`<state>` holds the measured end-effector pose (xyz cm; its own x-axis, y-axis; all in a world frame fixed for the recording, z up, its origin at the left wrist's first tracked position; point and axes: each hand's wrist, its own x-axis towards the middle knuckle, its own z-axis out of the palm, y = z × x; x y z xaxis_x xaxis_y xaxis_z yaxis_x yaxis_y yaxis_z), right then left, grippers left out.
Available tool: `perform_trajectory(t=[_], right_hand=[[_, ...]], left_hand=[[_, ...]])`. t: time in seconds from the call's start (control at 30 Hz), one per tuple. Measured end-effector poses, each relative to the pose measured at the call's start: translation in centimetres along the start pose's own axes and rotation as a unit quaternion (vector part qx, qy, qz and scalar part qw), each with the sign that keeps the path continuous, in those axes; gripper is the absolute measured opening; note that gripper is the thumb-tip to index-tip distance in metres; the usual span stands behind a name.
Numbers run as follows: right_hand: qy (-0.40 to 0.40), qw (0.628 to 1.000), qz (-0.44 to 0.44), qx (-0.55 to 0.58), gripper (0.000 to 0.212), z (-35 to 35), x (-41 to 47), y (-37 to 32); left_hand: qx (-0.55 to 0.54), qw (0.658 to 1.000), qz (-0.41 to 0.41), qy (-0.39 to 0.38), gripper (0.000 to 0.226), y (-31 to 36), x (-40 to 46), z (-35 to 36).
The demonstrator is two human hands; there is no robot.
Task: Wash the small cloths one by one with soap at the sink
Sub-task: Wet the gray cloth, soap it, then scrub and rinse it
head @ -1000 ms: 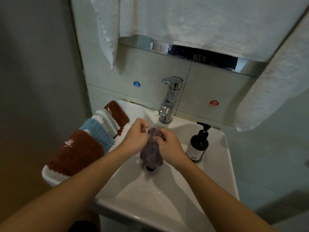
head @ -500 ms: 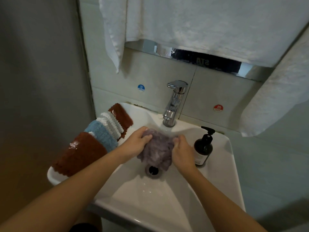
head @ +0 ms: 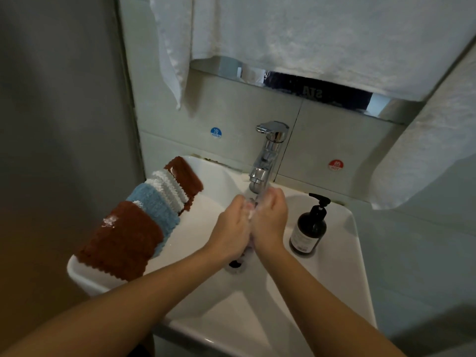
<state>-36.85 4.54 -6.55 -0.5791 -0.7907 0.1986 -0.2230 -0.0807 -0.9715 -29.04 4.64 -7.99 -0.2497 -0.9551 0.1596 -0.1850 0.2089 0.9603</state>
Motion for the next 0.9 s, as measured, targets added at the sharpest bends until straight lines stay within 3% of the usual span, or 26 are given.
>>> perform_trajectory(t=[0.03,0.1,0.2,0.27,0.37,0.43,0.5,0.57,0.67,0.73,0.83,0.9], right_hand=[[0.009,0.999,0.034,-0.012,0.020,0.0,0.4,0.4],[-0.059,0.993,0.058,-0.086,0.025,0.1,-0.7,1.2],[-0.137,0.988,-0.022,-0.068,0.030,-0.4,-2.3,0.5],[-0.074,0.996,-0.044,-0.023,0.026,-0.6,-0.8,-0.2],[-0.003,0.997,0.070,0.012,0.015,-0.4,0.7,0.2],[-0.063,0.993,0.061,-0.079,0.018,-0.2,-1.0,1.0],[-0.133,0.987,-0.002,-0.086,0.024,-0.2,-2.5,0.6],[-0.099,0.994,-0.023,-0.035,0.026,-0.3,-1.3,-0.1],[0.012,0.996,0.076,0.045,0.021,-0.2,1.8,0.9],[-0.033,0.993,0.110,-0.038,0.020,0.2,0.7,2.1],[-0.120,0.990,0.056,-0.056,0.024,0.4,-1.6,2.2],[-0.088,0.996,0.012,-0.015,0.024,0.1,-0.8,1.0]], left_hand=[[-0.006,1.000,0.017,-0.007,0.020,0.4,0.0,0.0],[0.002,0.999,0.037,0.029,0.014,0.5,0.8,-0.5],[0.004,0.996,0.022,0.089,0.009,0.0,1.4,-1.2],[-0.012,0.999,0.008,0.042,0.006,0.1,0.3,-0.5],[-0.020,1.000,0.006,-0.010,0.010,0.7,-0.5,0.2],[0.023,0.999,0.003,0.038,0.012,0.5,0.7,-0.4],[0.049,0.994,-0.018,0.099,0.011,0.1,1.5,-1.2],[0.034,0.996,-0.026,0.075,0.011,0.1,0.7,-0.8],[-0.014,1.000,-0.011,-0.002,0.015,1.2,-0.8,0.8],[-0.002,0.999,0.000,0.040,0.015,1.6,0.2,0.4],[0.065,0.992,-0.014,0.111,0.012,1.1,1.9,-0.9],[0.087,0.993,-0.032,0.073,0.009,0.8,1.2,-0.8]])
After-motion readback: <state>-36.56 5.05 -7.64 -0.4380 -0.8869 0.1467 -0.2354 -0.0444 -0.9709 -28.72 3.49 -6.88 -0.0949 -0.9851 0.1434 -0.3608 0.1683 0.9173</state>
